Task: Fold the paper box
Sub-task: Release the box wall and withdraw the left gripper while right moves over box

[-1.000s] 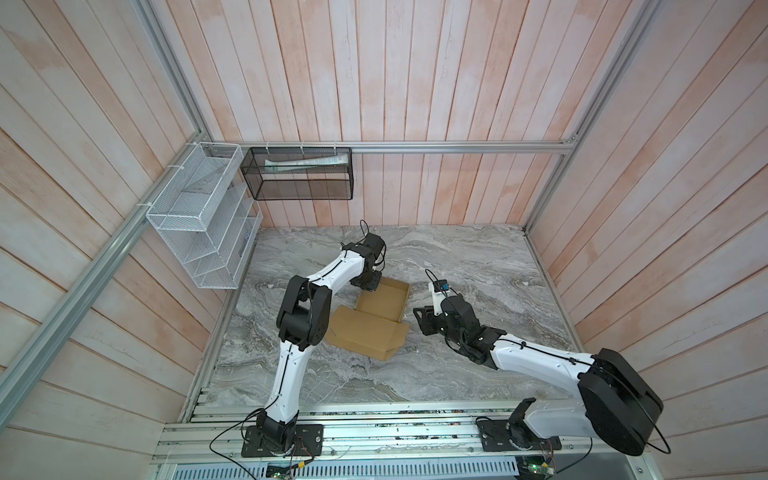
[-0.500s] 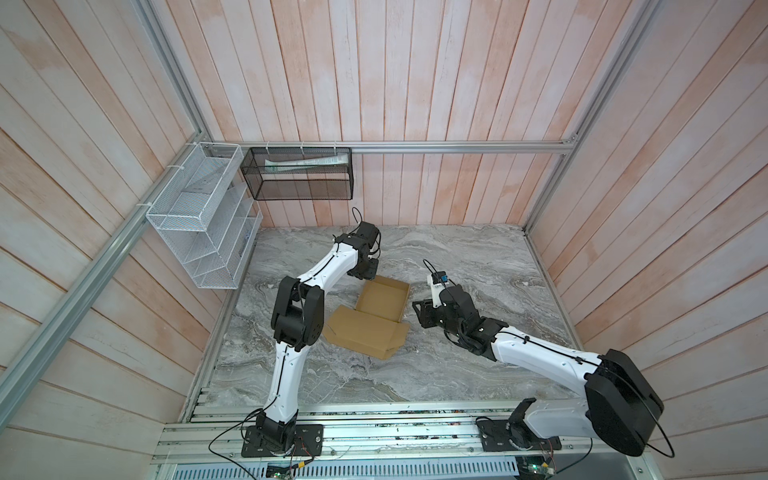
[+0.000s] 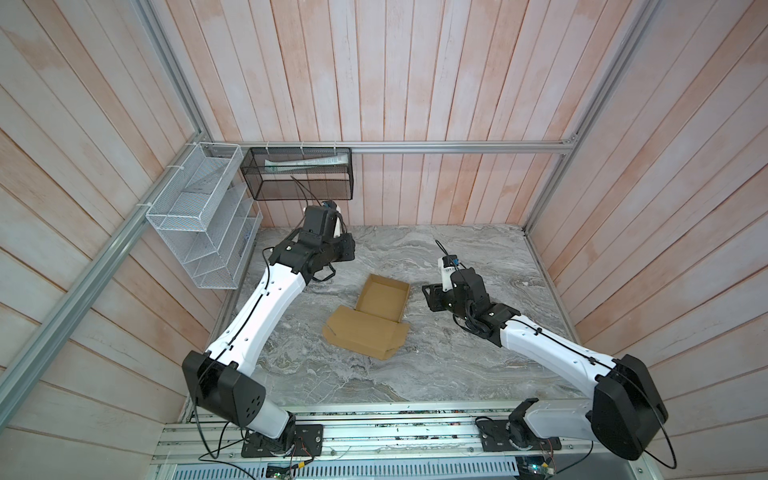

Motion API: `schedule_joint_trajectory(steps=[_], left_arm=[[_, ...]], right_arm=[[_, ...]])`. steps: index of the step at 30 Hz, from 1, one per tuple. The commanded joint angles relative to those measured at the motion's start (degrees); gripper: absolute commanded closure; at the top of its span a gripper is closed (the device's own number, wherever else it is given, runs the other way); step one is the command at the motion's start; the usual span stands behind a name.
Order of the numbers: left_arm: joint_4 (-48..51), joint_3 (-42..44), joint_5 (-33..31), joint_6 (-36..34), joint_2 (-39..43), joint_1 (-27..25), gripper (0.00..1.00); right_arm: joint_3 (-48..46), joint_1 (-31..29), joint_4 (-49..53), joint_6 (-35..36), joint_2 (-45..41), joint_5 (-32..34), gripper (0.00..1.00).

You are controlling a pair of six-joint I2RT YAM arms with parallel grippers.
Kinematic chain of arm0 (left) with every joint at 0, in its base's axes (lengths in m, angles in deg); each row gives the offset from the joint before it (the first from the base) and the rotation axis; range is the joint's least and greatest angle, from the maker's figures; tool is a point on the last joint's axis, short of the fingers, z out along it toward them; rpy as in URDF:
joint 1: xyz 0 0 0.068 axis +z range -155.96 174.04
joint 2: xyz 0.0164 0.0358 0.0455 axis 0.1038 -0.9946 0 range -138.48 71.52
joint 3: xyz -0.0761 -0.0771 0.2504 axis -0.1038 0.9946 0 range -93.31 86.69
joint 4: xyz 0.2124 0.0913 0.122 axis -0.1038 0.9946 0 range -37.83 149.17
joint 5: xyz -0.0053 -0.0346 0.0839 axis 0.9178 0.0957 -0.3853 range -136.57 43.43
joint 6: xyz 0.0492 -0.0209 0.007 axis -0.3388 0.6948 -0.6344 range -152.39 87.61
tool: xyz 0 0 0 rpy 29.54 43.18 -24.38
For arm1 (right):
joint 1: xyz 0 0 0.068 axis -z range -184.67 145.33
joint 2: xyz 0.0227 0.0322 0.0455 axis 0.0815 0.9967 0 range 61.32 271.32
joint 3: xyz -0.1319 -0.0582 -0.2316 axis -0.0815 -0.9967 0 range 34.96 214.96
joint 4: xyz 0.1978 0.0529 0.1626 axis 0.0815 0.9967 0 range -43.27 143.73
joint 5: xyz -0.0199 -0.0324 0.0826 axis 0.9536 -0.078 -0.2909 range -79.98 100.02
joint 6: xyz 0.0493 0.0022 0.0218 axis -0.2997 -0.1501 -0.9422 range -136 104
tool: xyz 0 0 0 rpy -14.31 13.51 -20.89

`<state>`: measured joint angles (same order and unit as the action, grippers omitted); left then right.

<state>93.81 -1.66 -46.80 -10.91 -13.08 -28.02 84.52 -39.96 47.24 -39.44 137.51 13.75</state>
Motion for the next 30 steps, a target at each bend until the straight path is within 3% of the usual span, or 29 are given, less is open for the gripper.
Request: schedule_joint_trajectory(steps=[1,7,17,22,30], left_arm=[[-4.31,11.2,-0.01,6.82,6.56,-0.61,0.55],[-1.79,23.94,-6.42,12.54,21.11,-1.13,0.55],[16.01,25.49,-16.79,17.42,34.59,-1.23,0.55],[18.72,28.63,-15.7,20.42,38.15,-1.23,0.55],[15.63,39.41,-7.27,27.84,44.5,-1.32,0.59]], right_arm=[[3.12,0.39,2.91,1.97,2.22,-1.34,0.58],[6.89,0.66,4.09,3.55,6.71,-1.45,0.56],[14.71,0.83,6.51,5.78,13.03,-6.91,0.56],[17.68,0.79,8.25,6.69,15.7,-8.97,0.56],[19.17,0.8,9.82,9.2,18.88,-10.31,0.57]])
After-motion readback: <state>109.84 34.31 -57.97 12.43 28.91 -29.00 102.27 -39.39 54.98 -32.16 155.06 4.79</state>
